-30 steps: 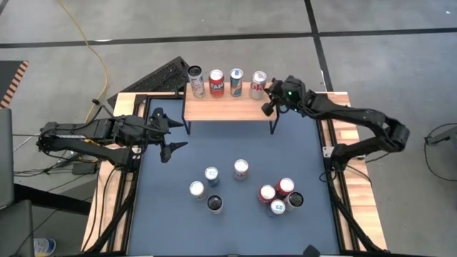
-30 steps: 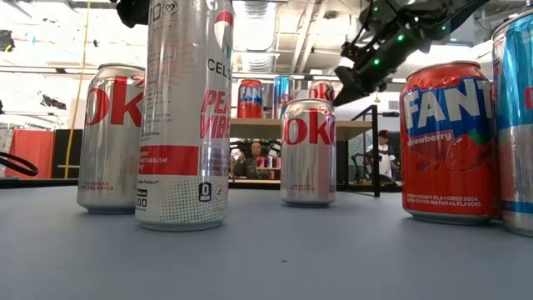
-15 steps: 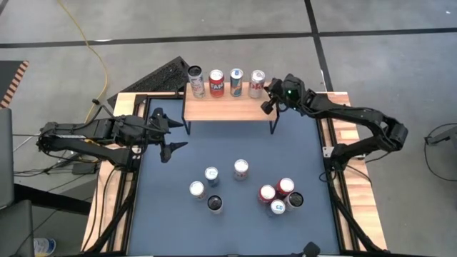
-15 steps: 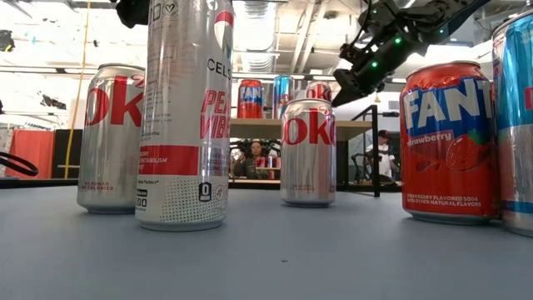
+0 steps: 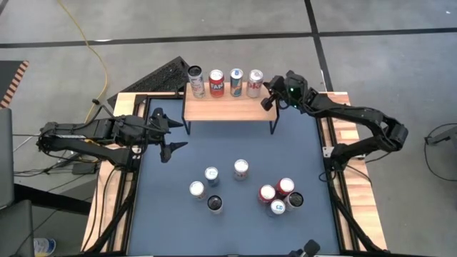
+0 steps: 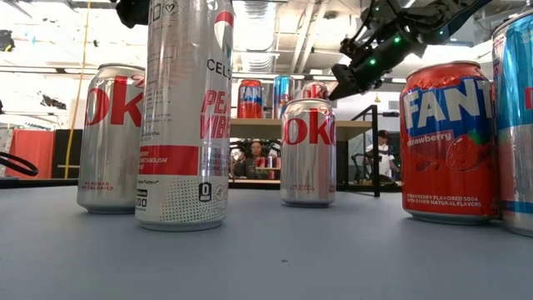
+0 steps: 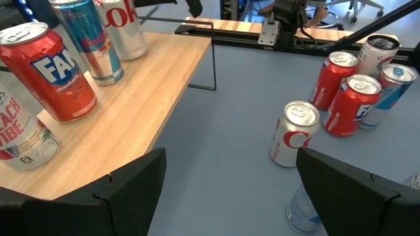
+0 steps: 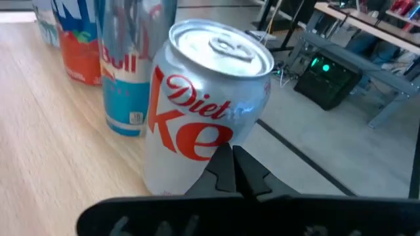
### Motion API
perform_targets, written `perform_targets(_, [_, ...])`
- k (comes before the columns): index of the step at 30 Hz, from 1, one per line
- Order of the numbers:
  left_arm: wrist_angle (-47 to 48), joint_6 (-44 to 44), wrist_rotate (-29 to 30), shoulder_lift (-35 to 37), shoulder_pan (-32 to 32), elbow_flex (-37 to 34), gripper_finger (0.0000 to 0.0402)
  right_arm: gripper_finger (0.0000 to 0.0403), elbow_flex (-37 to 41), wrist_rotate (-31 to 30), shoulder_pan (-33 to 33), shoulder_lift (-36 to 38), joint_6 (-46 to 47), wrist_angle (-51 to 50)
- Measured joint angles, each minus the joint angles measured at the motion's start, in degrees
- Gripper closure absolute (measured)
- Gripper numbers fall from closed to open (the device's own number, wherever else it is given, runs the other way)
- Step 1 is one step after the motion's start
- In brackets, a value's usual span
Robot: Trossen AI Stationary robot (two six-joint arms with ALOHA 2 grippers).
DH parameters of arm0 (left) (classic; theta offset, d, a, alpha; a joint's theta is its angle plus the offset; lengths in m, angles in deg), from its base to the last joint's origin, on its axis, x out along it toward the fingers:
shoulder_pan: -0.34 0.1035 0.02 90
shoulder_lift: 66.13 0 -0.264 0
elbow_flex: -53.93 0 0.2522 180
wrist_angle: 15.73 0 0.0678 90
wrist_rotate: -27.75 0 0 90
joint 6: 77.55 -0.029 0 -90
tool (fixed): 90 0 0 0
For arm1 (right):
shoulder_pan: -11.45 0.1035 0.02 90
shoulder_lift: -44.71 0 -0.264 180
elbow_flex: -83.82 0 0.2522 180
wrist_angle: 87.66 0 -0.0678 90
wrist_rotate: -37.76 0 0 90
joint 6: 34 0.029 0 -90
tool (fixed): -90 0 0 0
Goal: Place canned beverage on shelf
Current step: Adjust the white soda can
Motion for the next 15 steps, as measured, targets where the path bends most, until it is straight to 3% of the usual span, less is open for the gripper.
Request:
perform_targets(7, [0.0, 0.2, 0.0, 0.0, 0.0, 0.0, 0.0069, 0.0403, 0.0, -0.5, 1.0, 1.6, 0.4, -0.8])
perform_targets(12, [0.8, 1.2, -0.2, 0.0, 0.0, 0.0, 0.0069, 0.0403, 0.0, -2.6, 4.4, 5.9, 1.5, -8.7])
perform_targets(15, [1.0, 0.7, -0.4, 0.0, 0.0, 0.0, 0.0069, 0.0403, 0.0, -2.2, 5.5, 6.2, 2.1, -8.4])
